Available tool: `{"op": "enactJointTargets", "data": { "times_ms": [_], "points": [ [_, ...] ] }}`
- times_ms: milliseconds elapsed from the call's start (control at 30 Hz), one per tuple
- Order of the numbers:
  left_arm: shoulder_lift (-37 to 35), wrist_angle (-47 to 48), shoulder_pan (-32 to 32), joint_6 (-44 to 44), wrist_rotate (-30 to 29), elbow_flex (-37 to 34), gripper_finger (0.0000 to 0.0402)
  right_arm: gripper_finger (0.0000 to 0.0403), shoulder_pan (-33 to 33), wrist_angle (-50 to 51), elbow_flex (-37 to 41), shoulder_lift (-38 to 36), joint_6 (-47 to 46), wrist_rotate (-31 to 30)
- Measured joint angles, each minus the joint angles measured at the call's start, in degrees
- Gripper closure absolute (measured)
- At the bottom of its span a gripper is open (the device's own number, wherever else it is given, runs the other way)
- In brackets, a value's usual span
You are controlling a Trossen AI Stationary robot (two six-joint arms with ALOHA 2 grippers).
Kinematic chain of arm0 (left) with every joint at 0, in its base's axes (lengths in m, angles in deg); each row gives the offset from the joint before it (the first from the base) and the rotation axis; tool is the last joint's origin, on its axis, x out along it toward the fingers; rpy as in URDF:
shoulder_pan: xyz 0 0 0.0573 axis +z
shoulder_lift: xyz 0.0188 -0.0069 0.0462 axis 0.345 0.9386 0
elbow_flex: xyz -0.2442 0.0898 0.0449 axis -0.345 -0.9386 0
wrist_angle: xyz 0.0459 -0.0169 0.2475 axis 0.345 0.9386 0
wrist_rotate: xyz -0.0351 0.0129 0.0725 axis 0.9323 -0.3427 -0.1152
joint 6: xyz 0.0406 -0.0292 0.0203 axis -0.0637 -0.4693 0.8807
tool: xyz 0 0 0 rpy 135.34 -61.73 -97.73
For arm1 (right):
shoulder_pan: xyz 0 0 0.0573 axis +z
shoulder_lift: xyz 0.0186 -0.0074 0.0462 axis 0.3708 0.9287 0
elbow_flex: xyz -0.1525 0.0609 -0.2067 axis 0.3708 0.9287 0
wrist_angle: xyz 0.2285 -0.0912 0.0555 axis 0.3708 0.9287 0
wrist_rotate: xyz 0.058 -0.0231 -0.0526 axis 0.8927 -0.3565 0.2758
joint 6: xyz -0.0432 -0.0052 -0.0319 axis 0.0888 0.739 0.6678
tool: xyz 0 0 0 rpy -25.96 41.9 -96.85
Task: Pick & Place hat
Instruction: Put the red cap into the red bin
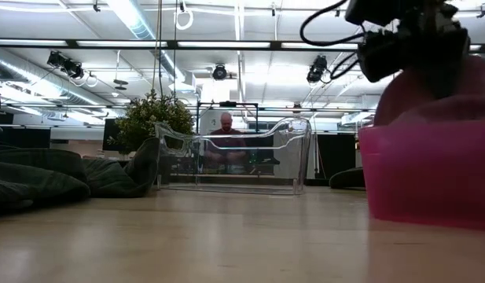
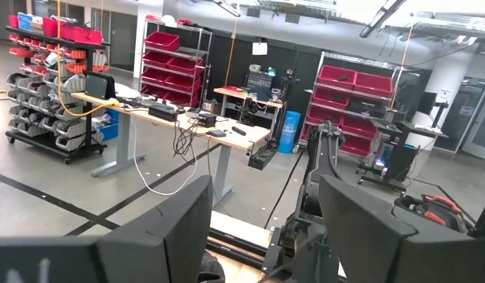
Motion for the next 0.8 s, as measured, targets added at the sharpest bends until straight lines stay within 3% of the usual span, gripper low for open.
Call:
{"op": "enactJointTargets", "data": {
  "times_ms": [367, 633, 800],
  "points": [
    [0.0, 0.0, 0.09, -0.04, -0.01, 0.0, 0.0165, 0.0382, 0.0, 0.21, 4.23, -2.24, 1.63, -6.81],
    [0.0, 0.0, 0.09, -0.28, -0.01, 0.0, 0.0165, 0.0252, -0.04, 5.73, 2.25, -2.15, 0.18, -6.15],
    [0.0, 0.0, 0.09, -0.27, -0.01, 0.0, 0.0165, 0.0185, -0.04, 13.02, -1.84, -2.13, 3.69, -9.42]
  ]
}}
